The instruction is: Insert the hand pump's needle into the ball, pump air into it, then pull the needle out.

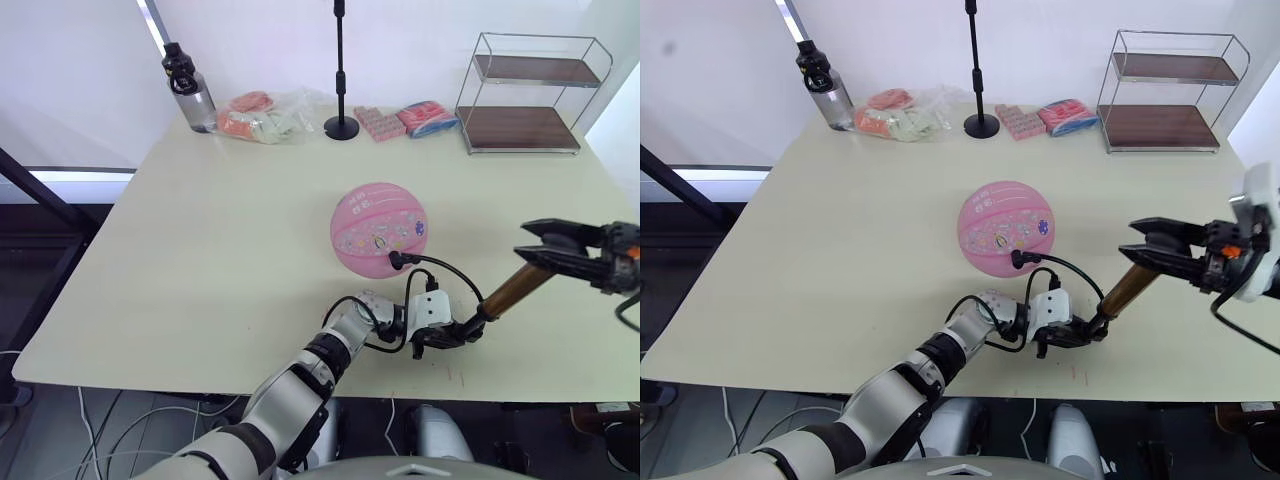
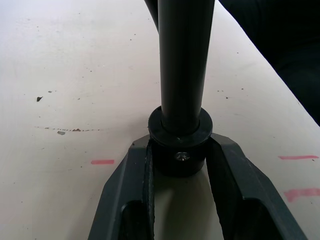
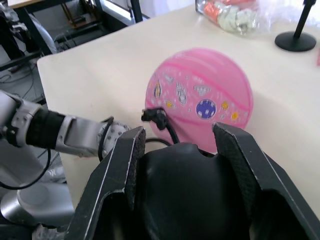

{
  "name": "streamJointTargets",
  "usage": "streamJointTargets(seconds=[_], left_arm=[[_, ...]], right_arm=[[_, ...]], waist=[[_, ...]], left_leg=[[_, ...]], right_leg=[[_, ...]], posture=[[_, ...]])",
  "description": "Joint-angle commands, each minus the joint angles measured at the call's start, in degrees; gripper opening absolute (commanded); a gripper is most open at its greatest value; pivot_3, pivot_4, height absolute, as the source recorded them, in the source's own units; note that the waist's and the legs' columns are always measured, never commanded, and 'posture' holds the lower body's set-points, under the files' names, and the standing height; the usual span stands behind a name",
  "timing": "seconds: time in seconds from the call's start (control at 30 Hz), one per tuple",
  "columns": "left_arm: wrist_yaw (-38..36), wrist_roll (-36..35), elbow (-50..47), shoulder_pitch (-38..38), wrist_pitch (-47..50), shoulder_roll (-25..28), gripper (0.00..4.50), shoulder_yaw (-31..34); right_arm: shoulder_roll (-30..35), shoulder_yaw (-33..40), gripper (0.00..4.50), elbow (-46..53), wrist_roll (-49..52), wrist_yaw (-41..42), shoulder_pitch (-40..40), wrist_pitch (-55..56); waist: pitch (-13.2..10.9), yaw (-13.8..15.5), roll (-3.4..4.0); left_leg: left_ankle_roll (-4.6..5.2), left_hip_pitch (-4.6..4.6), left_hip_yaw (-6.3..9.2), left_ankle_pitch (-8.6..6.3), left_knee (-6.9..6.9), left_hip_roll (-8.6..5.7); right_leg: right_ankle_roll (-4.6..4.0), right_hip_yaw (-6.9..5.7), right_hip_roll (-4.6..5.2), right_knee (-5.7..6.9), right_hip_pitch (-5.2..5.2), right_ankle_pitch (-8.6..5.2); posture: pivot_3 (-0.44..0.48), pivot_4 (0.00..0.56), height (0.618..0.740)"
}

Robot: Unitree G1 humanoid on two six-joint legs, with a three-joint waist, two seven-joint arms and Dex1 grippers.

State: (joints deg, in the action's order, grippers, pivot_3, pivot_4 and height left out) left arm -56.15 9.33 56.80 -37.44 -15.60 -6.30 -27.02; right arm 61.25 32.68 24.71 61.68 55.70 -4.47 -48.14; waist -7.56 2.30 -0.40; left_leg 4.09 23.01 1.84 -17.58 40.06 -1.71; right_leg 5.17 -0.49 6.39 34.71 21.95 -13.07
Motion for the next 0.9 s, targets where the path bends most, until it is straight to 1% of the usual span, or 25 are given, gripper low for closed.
streamJointTargets(seconds=[0.03, 0.17, 0.3, 0.47, 0.57, 0.67, 0.7, 0.83, 0.9], left_arm=[[-0.10, 3.10, 3.84, 2.27, 2.62, 2.42, 1.07, -1.53], [-0.21, 3.14, 3.68, 2.39, 2.66, 2.67, 1.07, -1.56], [-0.27, 3.17, 3.61, 2.47, 2.72, 2.80, 1.07, -1.61], [-0.29, 3.25, 3.31, 2.69, 2.79, 2.89, 1.07, -1.68], [-0.25, 3.24, 3.14, 2.77, 2.87, 2.97, 1.07, -1.62], [-0.30, 3.26, 2.92, 3.03, 2.87, 3.09, 1.07, -1.71], [-0.31, 3.26, 2.90, 3.05, 2.88, 3.11, 1.07, -1.73], [-0.24, 3.17, 2.90, 2.98, 2.98, 3.14, 1.07, -1.75], [-0.18, 3.14, 2.90, 2.94, 3.02, 3.13, 1.07, -1.76]], right_arm=[[2.72, 5.76, 1.63, -1.43, 5.46, 0.14, -4.45, -1.74], [6.08, 7.33, 1.63, -4.37, 7.70, 0.27, -8.92, -4.21], [6.97, 6.86, 1.63, -5.39, 7.00, 1.10, -10.33, -4.78], [5.33, 4.78, 1.63, -4.35, 2.71, 2.98, -7.85, -3.01], [2.80, 2.24, 1.63, -3.00, 0.14, 3.26, -5.66, -1.18], [-0.75, -1.60, 1.63, -0.70, -2.71, 2.97, -2.44, 1.36], [-1.94, -2.50, 1.63, -0.37, -2.91, 2.48, -2.02, 1.90], [-4.89, -10.36, 1.63, -0.24, -12.26, 4.16, 2.14, 9.35], [-6.55, -11.93, 1.63, -0.43, -13.17, 3.91, 2.64, 11.00]], waist=[[-0.04, -0.03, 0.05], [-0.10, -0.06, 0.10], [-0.16, -0.06, 0.13], [-0.13, -0.04, 0.18], [-0.10, -0.01, 0.10], [0.05, -0.07, -0.08], [0.16, -0.16, -0.21], [0.40, -0.27, -0.56], [0.40, -0.31, -0.57]], left_leg=[[0.00, 0.00, 0.00, 0.00, 0.00, 0.00], [0.01, 0.00, -0.02, 0.00, 0.00, -0.01], [0.01, 0.04, -0.03, 0.00, 0.00, -0.01], [-0.02, 0.51, -0.03, 0.03, 0.02, -0.03], [-0.27, 0.64, -0.03, 0.17, 0.05, -0.05], [-0.25, 0.59, 0.00, 0.16, 0.05, -0.04], [-0.11, 0.56, 0.00, 0.08, 0.05, -0.03], [-0.10, 0.39, 0.01, 0.07, 0.05, 0.02], [-0.11, 0.17, 0.02, 0.07, 0.05, 0.04]], right_leg=[[-0.01, 0.01, 0.00, 0.00, 0.00, 0.00], [-0.01, 0.01, 0.04, 0.02, 0.00, -0.01], [-0.01, 0.06, 0.06, 0.02, 0.06, 0.00], [0.21, 0.13, 0.05, 0.10, 0.54, 0.12], [0.22, -0.01, 0.02, 0.14, 0.65, 0.13], [0.22, -0.03, -0.03, 0.16, 0.64, 0.13], [0.22, -0.01, -0.04, 0.17, 0.63, 0.13], [0.21, 0.04, -0.12, 0.26, 0.55, 0.13], [0.20, 0.06, -0.16, 0.25, 0.35, 0.13]], posture=[[0.000, 0.150, 0.740], [0.000, 0.150, 0.740], [0.000, 0.150, 0.740], [0.000, 0.150, 0.740], [0.000, 0.150, 0.740], [0.000, 0.150, 0.740], [0.000, 0.150, 0.740], [0.000, 0.150, 0.740], [0.000, 0.150, 0.740]])
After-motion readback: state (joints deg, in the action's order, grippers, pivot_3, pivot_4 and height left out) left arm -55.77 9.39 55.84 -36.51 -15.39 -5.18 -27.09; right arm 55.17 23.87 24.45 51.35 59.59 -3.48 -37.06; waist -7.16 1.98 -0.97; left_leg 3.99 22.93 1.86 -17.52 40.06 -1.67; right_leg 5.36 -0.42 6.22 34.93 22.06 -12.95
